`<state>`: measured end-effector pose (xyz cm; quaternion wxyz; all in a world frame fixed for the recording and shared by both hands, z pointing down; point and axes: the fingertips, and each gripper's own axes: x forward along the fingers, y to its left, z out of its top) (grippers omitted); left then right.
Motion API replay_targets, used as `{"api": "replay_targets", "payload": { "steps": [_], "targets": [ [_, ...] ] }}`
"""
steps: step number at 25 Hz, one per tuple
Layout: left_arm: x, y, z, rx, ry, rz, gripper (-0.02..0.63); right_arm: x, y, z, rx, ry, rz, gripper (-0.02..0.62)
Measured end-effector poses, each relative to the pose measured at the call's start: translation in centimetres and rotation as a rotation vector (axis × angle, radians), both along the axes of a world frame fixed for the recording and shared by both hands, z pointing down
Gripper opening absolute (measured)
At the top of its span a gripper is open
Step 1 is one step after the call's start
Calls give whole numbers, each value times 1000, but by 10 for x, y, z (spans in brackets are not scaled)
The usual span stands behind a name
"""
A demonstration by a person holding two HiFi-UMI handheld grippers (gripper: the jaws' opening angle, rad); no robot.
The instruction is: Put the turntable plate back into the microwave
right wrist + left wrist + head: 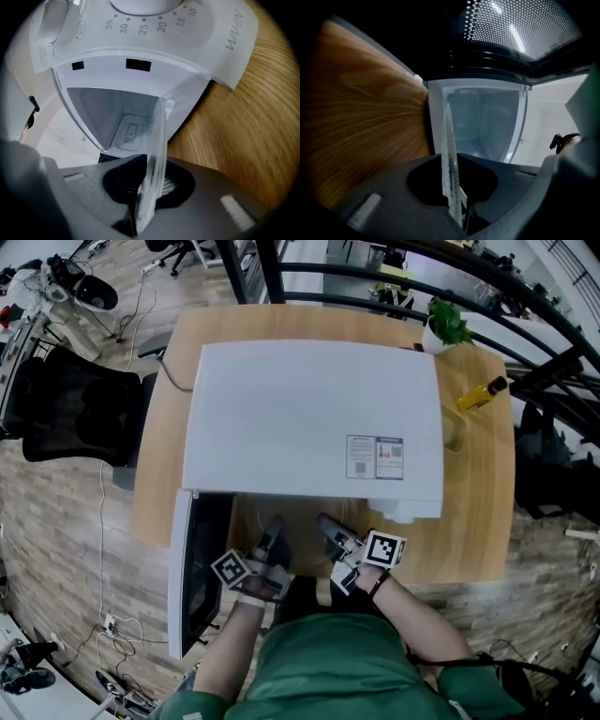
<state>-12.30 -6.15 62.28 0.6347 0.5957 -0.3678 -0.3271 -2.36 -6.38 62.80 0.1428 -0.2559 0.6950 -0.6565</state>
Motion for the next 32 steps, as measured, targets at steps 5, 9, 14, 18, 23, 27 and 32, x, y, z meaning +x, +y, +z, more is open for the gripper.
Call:
{"api": "replay_targets", "payload": {
  "steps": [5,9,14,18,23,27,32],
  "targets": [
    [-3,-9,1,2,3,-24,37,-3,-2,-1,-1,-3,4,48],
    [-6,-16,0,-6,-7,-39,35,-7,-2,-4,16,-9,-9,91],
    [-6,-17,0,-3,-19,-43,35,-8,0,-2,-20,-8,2,116],
    [-5,-16,0,-7,-1,-52,35,-9,-2,-6,-19,-41,18,124],
    [-6,-21,-1,-3,-4,-59,35,-11,13,-1,-44,-22,-7,124],
    [-7,-28,-1,-1,-5,-70,35,-14,35,-2,-71,-19,-31,124],
    [-8,-33,-4,4,1,-90,35,-20,47,-1,-79,-12,-49,124]
  ]
}}
